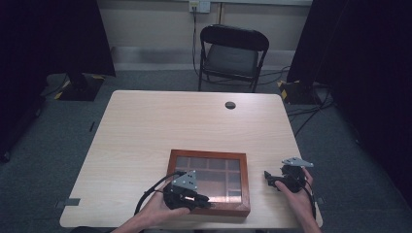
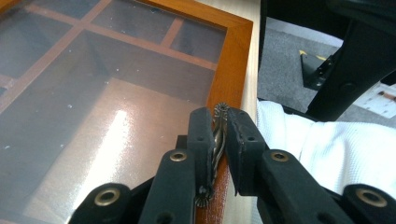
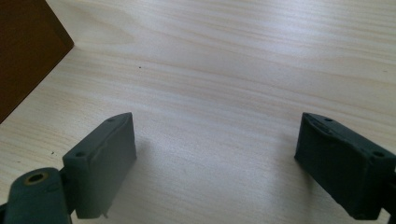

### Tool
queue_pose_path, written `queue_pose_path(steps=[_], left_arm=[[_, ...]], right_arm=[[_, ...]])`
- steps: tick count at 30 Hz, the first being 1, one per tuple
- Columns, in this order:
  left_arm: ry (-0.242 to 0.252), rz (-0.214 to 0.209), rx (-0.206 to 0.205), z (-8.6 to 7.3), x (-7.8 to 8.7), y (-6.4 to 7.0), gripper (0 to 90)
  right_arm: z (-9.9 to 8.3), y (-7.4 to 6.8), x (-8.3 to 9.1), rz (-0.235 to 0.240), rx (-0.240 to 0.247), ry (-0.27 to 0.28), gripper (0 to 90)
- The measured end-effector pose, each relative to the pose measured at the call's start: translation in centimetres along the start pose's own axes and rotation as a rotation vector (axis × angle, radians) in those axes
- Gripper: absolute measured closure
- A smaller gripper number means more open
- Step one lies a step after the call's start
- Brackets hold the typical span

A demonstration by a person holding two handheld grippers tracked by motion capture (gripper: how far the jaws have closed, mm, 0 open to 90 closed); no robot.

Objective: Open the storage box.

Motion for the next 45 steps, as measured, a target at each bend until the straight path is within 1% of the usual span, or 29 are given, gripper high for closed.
queue_pose_path(steps=[4,7,8,11,12,14,15,16,18,19,23,25,26,27,28,29,30,31,33,34,37,38,39,40,41,44,45], left_arm=[[-0.003,0.0,-0.021,0.1,-0.2,0.0,80.2],[-0.003,0.017,-0.046,0.3,-0.4,0.3,80.8],[-0.013,0.018,-0.052,0.4,-0.4,0.3,80.9],[-0.013,0.01,-0.048,0.5,-0.5,0.2,81.8],[-0.011,0.001,-0.033,0.5,-0.5,0.1,81.9],[-0.016,-0.018,-0.022,0.5,-0.5,-0.1,82.2],[-0.014,-0.035,0.0,0.6,-0.5,-0.3,82.4],[0.003,-0.044,0.023,0.6,-0.6,-0.3,82.5],[0.008,-0.053,0.039,0.5,-0.7,-0.3,82.5],[0.001,-0.048,0.03,0.5,-0.6,-0.3,82.5],[0.024,-0.064,0.045,0.8,-0.4,-0.3,82.5],[0.019,-0.065,0.054,1.0,-0.2,-0.4,82.4],[0.032,-0.066,0.043,1.1,-0.1,-0.3,82.4],[0.03,-0.076,0.033,1.2,0.0,-0.3,82.6],[0.03,-0.076,0.033,1.2,0.0,-0.3,82.6],[0.028,-0.089,0.031,1.4,0.2,-0.3,82.7],[0.028,-0.089,0.031,1.4,0.2,-0.3,82.7],[0.025,-0.096,0.037,1.6,0.4,-0.3,82.7],[0.021,-0.097,0.041,1.8,0.4,-0.3,82.8],[0.008,-0.1,0.045,1.9,0.5,-0.4,82.7],[0.001,-0.113,0.056,2.2,0.4,-0.5,82.8],[-0.011,-0.108,0.05,2.2,0.4,-0.5,82.9],[-0.009,-0.109,0.058,2.4,0.4,-0.4,82.9],[-0.015,-0.11,0.054,2.5,0.5,-0.5,82.9],[-0.015,-0.112,0.066,2.6,0.6,-0.5,82.9],[-0.018,-0.111,0.063,3.0,0.8,-0.5,82.9],[-0.019,-0.111,0.069,3.1,0.9,-0.4,82.9]], right_arm=[[0.0,0.0,0.0,0.0,-0.001,0.0,11.3],[0.0,0.0,0.0,-0.001,0.0,0.0,11.3],[0.0,0.0,0.0,-0.002,0.0,0.0,11.3],[0.0,0.0,0.0,-0.002,0.0,0.0,11.3],[0.0,0.0,0.0,-0.001,-0.001,0.0,11.3],[0.0,0.0,0.0,-0.001,-0.001,0.0,11.3],[0.0,0.0,0.0,0.0,0.0,0.0,11.3],[0.0,0.0,0.0,0.0,0.001,0.0,11.3],[0.1,0.0,-0.1,0.0,0.0,0.0,11.3],[0.1,0.0,-0.1,0.0,0.001,0.0,11.3],[0.1,0.0,-0.1,0.012,0.01,0.002,11.4],[0.1,-0.1,0.0,0.021,0.015,-0.002,11.8],[0.1,-0.1,0.0,0.022,0.014,-0.007,12.1],[0.1,-0.2,0.1,0.027,0.01,-0.013,12.4],[0.1,-0.2,0.1,0.027,0.01,-0.013,12.4],[0.3,-0.4,0.3,0.064,0.006,-0.009,14.4],[0.3,-0.4,0.3,0.064,0.006,-0.009,14.4],[0.4,-0.7,0.4,0.104,0.006,-0.006,14.5],[0.5,-1.1,0.4,0.131,0.019,0.002,14.5],[0.5,-1.3,0.5,0.144,0.019,0.007,14.6],[1.1,-2.2,1.0,0.207,0.033,0.043,14.6],[1.2,-2.4,1.2,0.23,0.04,0.053,14.6],[1.3,-2.7,1.4,0.252,0.043,0.063,14.5],[1.4,-3.0,1.7,0.275,0.052,0.069,14.5],[1.4,-3.3,1.9,0.293,0.064,0.071,14.6],[1.5,-3.9,2.4,0.321,0.088,0.083,15.5],[1.6,-4.2,2.5,0.338,0.098,0.09,15.6]])
Point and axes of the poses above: each handheld gripper's, and its own axes: x roughly backward along the jaws, z roughly out of its top, y roughly to its right, the point moved 5 cm from there along -x, roughly forward along the jaws, and after that the axes turned 7 degrees about x, right-handed, at the moved point
